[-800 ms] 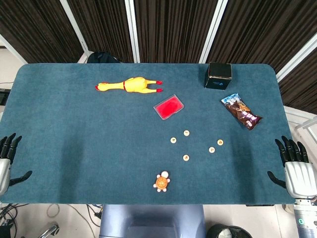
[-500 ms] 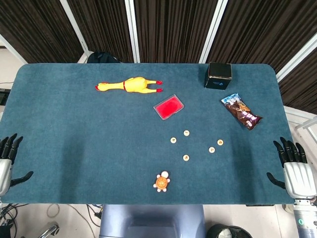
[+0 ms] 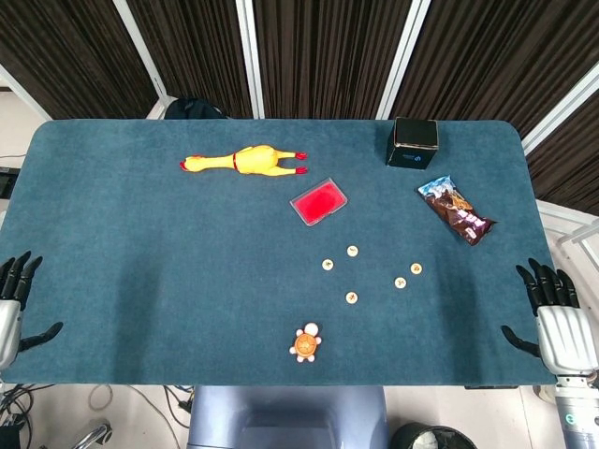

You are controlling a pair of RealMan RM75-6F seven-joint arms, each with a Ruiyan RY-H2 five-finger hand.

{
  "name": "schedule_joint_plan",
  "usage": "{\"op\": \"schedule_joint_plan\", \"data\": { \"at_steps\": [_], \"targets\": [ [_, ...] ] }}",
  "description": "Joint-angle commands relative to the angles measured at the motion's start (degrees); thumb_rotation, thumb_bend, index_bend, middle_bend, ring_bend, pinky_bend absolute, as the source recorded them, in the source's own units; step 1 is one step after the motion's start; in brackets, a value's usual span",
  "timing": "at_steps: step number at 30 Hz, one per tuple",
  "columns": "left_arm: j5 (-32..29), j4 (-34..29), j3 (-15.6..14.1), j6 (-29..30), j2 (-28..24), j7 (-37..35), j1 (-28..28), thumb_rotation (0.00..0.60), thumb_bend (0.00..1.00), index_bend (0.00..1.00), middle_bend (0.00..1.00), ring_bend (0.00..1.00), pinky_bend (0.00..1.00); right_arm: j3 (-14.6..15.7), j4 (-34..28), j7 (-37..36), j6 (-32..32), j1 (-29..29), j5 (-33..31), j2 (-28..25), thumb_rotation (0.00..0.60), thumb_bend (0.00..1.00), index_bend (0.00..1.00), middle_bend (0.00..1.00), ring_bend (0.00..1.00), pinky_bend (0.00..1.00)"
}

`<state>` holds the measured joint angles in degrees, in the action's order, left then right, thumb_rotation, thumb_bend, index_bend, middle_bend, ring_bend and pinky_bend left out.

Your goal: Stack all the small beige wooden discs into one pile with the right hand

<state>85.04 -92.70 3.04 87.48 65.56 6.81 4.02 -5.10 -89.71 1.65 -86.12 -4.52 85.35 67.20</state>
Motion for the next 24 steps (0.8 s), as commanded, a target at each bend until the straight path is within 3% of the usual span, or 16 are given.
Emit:
{"op": "schedule_joint_plan", "data": {
  "at_steps": [1,12,18,24],
  "targets": [
    [-0.15,0.16,0.18,0.12,0.07,-0.35,-0.02,0.600,0.00,0.06,0.00,0.00,0.00,-0.01,0.25,0.23,0.05,-0.12,0.09,0.30,0.600,0.24,0.12,0.01,0.04,0.00],
    [-0.03,-0.29,0.07,0.48,-0.01,0.18,-0.31,0.600,0.00,0.06,0.00,0.00,0.00,-0.36,-0.67,-3.38,1.86,-0.80,-0.68,-1.06,0.600,0.24,0.17,0.01,0.04,0.00],
    [-0.11,-0.67,-0.04,-0.01,0.19,1.38,-0.12,0.600,0.00,0.06,0.00,0.00,0.00,-2.58,-2.16,-6.55,16.10,-7.85,-5.78,-6.64,0.600,0.24,0.25,0.01,0.04,0.00],
    [-0.44,-0.86,0.01,-0.04,0.13,1.35,-0.23,0.600,0.00,0.06,0.00,0.00,0.00,-5.25,-1.54,-6.99,27.67,-14.59,-12.06,-7.91,0.600,0.24,0.33,0.01,0.04,0.00]
  ]
}}
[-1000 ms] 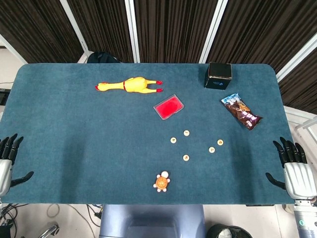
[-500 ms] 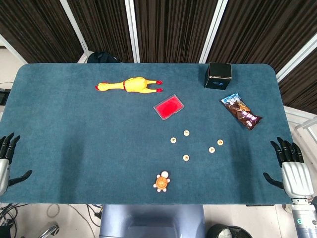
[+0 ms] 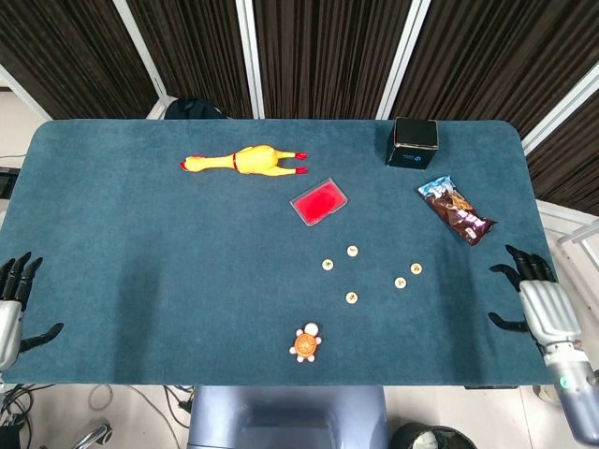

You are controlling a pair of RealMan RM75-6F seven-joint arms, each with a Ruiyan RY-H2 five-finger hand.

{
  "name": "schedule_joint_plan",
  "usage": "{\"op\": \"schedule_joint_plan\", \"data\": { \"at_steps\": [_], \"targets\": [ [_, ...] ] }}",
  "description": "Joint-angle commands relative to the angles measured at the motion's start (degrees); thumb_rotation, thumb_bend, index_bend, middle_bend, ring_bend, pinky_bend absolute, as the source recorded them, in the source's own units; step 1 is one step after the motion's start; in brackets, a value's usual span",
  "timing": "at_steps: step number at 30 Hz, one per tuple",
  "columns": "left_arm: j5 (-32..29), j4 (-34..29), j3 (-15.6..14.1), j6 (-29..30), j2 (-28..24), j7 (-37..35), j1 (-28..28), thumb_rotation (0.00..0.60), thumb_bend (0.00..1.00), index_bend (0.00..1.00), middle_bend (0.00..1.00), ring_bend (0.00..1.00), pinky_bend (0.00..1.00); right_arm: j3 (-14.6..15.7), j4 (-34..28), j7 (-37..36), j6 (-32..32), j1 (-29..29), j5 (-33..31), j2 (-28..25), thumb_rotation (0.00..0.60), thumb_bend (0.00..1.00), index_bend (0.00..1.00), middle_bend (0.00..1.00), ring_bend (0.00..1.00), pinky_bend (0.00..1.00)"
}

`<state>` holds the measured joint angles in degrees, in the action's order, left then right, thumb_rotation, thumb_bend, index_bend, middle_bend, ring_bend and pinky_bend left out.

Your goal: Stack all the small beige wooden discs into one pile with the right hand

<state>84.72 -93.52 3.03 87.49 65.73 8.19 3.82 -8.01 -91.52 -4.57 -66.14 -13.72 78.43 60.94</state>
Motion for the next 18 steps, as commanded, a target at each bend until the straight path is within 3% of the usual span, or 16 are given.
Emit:
{"op": "schedule_joint_plan", "data": {
  "at_steps": [1,6,18],
  "targets": [
    [-0.19,-0.05,0.03,-0.12,-0.04,-0.05,-0.02,0.600,0.00,0.06,0.00,0.00,0.00,-2.72,0.87,-0.30,9.20,-6.40,-6.35,-1.29,0.600,0.24,0.33,0.01,0.04,0.00],
    [-0.25,-0.16,-0.02,-0.29,-0.13,0.08,0.00,0.600,0.00,0.06,0.00,0.00,0.00,-3.63,6.07,7.02,14.31,-11.52,-12.57,3.53,0.600,0.24,0.36,0.01,0.04,0.00],
    [-0.75,-0.31,0.05,-0.68,-0.18,0.03,0.02,0.600,0.01,0.06,0.00,0.00,0.00,-2.67,10.84,18.23,14.03,-15.92,-19.98,14.14,0.600,0.24,0.42,0.01,0.04,0.00]
  ]
}}
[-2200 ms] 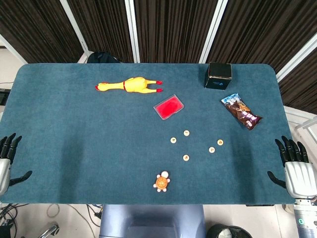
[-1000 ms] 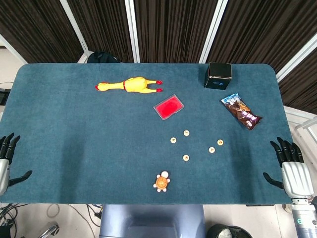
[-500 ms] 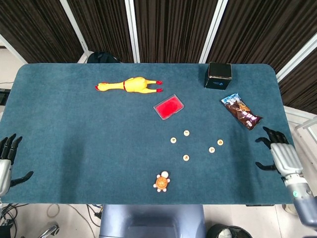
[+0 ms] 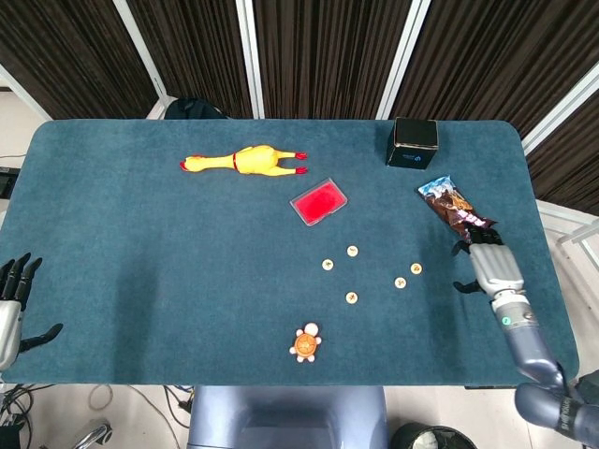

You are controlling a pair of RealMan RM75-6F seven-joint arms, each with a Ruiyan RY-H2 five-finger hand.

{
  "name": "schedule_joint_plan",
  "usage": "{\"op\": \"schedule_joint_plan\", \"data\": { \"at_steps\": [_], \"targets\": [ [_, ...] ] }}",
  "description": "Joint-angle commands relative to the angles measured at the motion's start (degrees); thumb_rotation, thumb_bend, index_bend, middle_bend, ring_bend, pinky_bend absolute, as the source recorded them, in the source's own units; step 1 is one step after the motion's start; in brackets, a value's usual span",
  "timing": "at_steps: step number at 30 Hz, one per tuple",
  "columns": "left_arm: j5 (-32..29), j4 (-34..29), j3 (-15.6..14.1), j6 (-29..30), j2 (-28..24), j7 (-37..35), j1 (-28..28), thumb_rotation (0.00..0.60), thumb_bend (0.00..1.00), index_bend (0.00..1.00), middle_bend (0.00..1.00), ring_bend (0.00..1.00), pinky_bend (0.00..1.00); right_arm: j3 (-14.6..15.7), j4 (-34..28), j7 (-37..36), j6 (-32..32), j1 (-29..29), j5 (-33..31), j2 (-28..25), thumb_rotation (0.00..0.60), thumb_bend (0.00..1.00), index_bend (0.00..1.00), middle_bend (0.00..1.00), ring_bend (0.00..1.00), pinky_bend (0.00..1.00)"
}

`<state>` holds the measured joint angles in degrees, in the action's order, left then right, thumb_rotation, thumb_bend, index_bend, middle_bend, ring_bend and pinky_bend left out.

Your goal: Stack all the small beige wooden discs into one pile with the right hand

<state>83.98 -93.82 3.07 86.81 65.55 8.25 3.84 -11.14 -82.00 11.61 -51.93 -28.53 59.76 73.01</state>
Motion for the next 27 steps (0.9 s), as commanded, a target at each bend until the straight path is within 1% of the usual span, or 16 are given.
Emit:
{"op": "schedule_joint_plan", "data": {
  "at_steps": [1,7,17,22,27],
  "targets": [
    [-0.01,-0.01,0.01,0.00,-0.01,-0.06,0.00,0.600,0.01,0.06,0.00,0.00,0.00,0.55,1.67,2.59,-0.24,-1.36,-1.56,2.75,0.600,0.24,0.42,0.01,0.04,0.00],
    [-0.17,0.00,0.07,-0.06,-0.07,-0.24,-0.02,0.600,0.01,0.06,0.00,0.00,0.00,0.38,5.05,4.17,0.29,-3.04,-3.39,6.66,0.600,0.24,0.42,0.01,0.04,0.00],
    [-0.32,-0.01,0.11,-0.20,-0.08,-0.41,0.00,0.600,0.01,0.06,0.00,0.00,0.00,-0.27,9.05,6.02,0.60,-4.97,-6.16,10.62,0.600,0.24,0.42,0.01,0.04,0.00],
    [-0.37,-0.01,0.16,-0.11,-0.06,-0.47,-0.04,0.600,0.01,0.06,0.00,0.00,0.00,-0.35,10.46,6.09,0.57,-5.44,-6.71,12.37,0.600,0.24,0.42,0.01,0.04,0.00],
    [-0.75,-0.09,0.20,-0.44,-0.08,-0.63,0.01,0.600,0.01,0.06,0.00,0.00,0.00,-0.21,10.97,6.04,-0.52,-5.63,-5.77,13.86,0.600,0.24,0.42,0.01,0.04,0.00]
  ]
}}
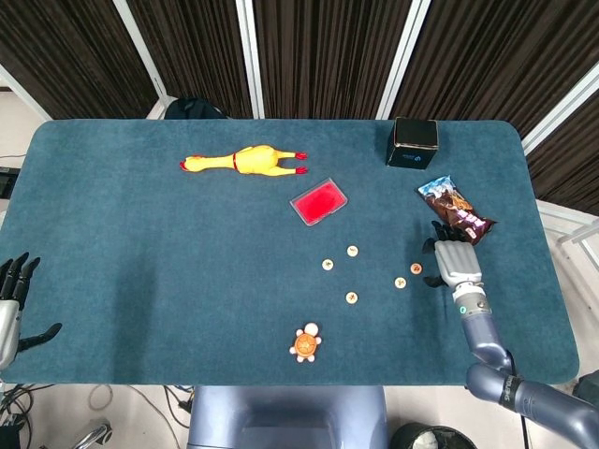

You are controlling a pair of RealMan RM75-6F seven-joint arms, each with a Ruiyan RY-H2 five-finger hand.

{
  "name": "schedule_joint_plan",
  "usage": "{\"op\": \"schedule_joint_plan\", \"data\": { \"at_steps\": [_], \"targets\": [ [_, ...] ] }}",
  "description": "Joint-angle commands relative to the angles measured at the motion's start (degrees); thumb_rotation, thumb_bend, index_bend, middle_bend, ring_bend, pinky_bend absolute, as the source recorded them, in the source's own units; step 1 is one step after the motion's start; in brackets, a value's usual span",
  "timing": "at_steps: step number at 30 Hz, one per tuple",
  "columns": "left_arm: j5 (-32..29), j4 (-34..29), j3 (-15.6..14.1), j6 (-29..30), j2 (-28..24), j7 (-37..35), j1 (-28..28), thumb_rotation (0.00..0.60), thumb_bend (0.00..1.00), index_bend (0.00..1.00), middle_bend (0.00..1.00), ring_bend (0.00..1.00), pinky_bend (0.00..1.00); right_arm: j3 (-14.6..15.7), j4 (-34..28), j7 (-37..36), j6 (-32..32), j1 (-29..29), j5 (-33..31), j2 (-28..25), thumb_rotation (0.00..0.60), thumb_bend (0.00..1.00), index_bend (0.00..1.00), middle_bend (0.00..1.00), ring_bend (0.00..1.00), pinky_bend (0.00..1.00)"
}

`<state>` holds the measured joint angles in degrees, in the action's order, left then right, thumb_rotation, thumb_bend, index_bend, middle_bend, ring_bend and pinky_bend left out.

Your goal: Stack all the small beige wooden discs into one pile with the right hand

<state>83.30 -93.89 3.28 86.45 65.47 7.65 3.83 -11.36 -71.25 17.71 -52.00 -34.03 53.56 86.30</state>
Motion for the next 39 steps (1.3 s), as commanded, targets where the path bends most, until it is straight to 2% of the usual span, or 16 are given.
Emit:
{"op": "schedule_joint_plan", "data": {
  "at_steps": [1,14,29,39],
  "targets": [
    [-0.05,-0.02,0.01,-0.08,0.00,-0.03,0.03,0.600,0.01,0.06,0.00,0.00,0.00,0.01,0.40,0.00,-0.52,-0.21,0.50,0.80,0.600,0.24,0.42,0.01,0.04,0.00],
    [-0.32,0.02,0.12,-0.10,0.00,-0.26,0.00,0.600,0.01,0.06,0.00,0.00,0.00,-0.64,3.63,0.79,-0.28,-1.62,-0.02,3.96,0.600,0.25,0.45,0.01,0.04,0.00],
    [-0.44,-0.08,0.16,-0.08,-0.01,-0.17,-0.04,0.600,0.01,0.06,0.00,0.00,0.00,0.28,4.34,0.41,0.61,-1.15,0.36,4.18,0.600,0.32,0.46,0.01,0.04,0.00],
    [-0.69,-0.05,0.22,-0.21,0.01,-0.24,-0.03,0.600,0.01,0.06,0.00,0.00,0.00,-0.01,5.33,-0.07,0.76,-1.28,0.69,4.74,0.600,0.33,0.48,0.01,0.04,0.00]
  ]
}}
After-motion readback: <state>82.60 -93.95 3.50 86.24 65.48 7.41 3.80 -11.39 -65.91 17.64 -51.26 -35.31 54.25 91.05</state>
